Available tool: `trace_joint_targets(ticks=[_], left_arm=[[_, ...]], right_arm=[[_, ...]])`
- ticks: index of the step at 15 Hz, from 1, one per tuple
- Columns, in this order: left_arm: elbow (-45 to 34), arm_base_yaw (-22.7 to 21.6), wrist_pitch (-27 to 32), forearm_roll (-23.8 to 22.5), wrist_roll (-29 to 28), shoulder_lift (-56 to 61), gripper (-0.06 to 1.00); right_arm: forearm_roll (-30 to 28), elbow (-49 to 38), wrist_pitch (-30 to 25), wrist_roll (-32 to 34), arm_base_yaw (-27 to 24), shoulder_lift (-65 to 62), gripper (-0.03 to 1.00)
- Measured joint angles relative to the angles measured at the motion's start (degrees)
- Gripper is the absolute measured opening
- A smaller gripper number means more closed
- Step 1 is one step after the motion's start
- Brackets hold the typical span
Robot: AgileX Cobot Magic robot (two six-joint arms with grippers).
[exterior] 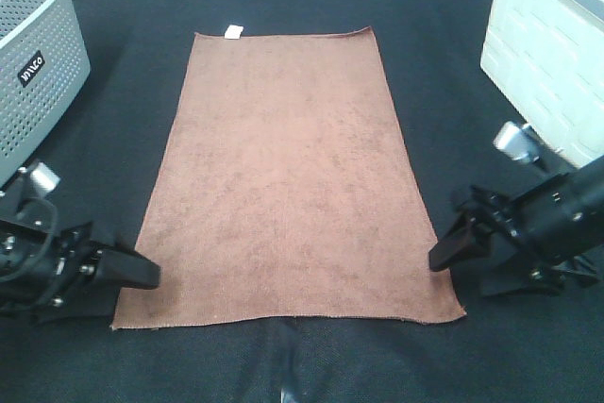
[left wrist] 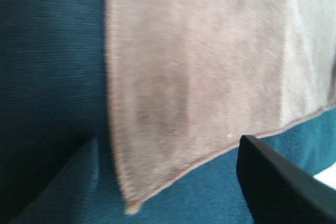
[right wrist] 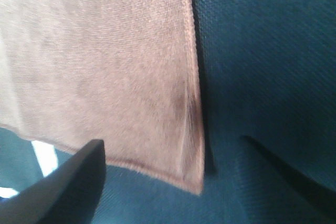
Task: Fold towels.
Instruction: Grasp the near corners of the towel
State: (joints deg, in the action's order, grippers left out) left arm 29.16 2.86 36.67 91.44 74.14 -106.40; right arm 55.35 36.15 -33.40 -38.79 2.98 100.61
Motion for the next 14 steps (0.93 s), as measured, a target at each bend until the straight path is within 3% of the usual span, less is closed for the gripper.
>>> trace_joint_targets(ticks=[5, 7, 9, 11, 12, 14], left_arm=[[2.1, 4.5, 0.5, 3.3, 1.8, -2.3, 0.68], [2.9, 5.2, -0.1, 4.1, 2.0, -3.6, 0.52], [2.9, 5.2, -1.3, 4.4, 2.0, -4.8, 0.27], [2.9, 5.2, -1.9, 4.4, 2.5, -5.3, 0.03], [2.9, 5.2, -1.9, 4.4, 2.5, -5.3, 0.0], [2.9, 5.2, -1.9, 4.2, 2.6, -5.2, 0.0]], right_arm=[[5.3, 0.3, 2.6, -1.9, 5.0, 4.4, 0.64], [7.3, 1.7, 1.7, -3.7, 5.1, 6.5, 0.54], [7.4, 2.9, 2.0, -4.0, 5.2, 7.8, 0.35], [6.8, 2.9, 3.3, -4.0, 5.2, 8.1, 0.09], [6.8, 2.9, 3.3, -4.0, 5.2, 8.3, 0.0], [6.5, 2.9, 3.0, -3.2, 5.2, 8.1, 0.0]])
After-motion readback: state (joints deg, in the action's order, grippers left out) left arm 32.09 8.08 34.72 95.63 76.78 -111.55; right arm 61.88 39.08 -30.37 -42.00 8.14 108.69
